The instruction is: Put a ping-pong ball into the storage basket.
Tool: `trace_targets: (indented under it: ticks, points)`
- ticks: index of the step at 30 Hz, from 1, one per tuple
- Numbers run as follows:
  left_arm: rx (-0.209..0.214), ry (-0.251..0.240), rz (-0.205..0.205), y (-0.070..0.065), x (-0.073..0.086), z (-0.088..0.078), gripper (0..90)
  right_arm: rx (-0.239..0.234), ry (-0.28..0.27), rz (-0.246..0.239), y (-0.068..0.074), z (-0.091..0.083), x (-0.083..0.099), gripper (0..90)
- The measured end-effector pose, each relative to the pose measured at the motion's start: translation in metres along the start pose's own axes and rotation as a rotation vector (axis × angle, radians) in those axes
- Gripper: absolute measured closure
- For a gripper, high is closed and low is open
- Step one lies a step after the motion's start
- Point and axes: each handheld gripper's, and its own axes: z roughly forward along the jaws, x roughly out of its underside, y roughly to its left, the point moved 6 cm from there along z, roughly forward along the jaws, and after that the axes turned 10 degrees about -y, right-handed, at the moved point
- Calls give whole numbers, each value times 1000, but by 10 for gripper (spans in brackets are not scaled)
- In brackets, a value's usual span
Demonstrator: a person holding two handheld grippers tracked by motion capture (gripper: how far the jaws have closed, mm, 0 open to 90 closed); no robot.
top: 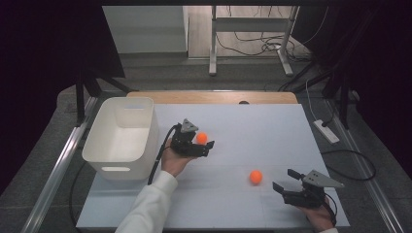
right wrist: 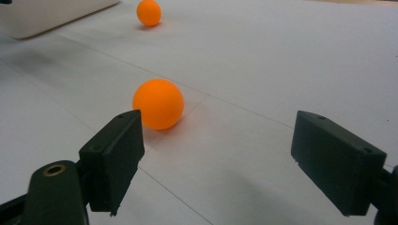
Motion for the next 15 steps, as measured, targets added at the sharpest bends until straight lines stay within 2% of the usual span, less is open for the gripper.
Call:
trace_targets:
  ticks: [15]
  points:
    - [-17,14,-12,6,-9,12,124,-3,1,6,0,0,0,174]
